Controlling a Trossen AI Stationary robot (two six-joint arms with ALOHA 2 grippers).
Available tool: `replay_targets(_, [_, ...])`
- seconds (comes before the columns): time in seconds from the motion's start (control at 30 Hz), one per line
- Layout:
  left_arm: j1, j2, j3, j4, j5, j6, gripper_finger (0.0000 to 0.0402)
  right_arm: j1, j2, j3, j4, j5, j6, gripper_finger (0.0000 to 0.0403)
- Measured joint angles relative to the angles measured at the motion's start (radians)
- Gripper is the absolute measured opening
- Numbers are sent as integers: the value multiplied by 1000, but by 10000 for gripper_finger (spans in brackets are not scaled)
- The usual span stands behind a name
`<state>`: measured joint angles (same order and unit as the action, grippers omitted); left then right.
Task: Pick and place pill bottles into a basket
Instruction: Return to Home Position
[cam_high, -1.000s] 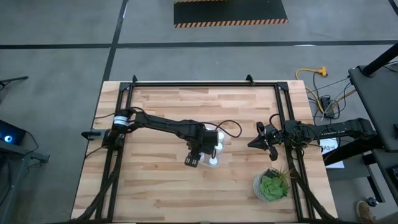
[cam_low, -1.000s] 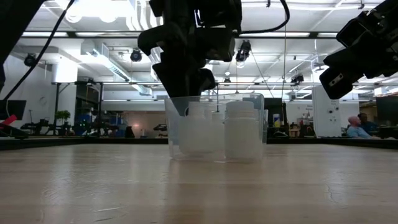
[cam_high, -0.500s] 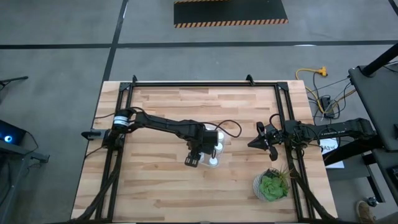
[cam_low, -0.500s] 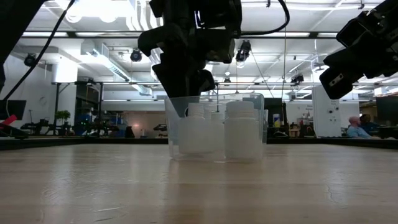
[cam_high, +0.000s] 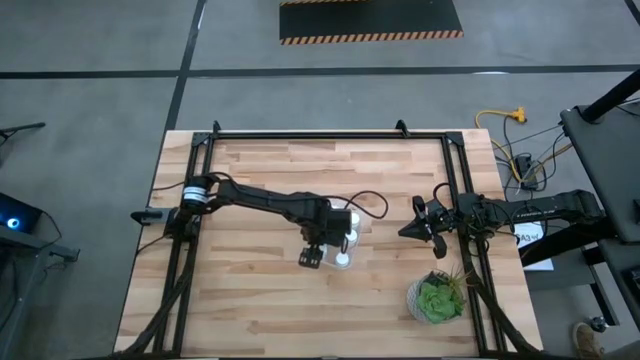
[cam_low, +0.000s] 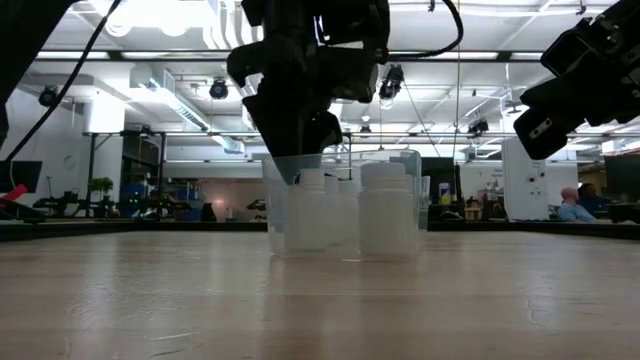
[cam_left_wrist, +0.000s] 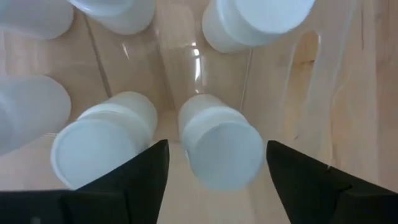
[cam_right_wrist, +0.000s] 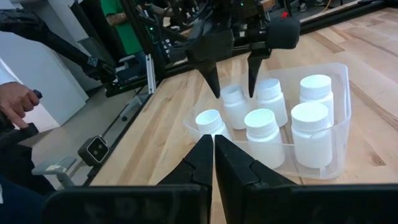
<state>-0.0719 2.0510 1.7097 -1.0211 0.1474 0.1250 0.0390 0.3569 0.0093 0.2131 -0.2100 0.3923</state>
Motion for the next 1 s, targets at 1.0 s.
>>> replay_targets(1.0, [-2,-199,269,185,-191,-137,185,0,-12,0,106,-3,-84,8])
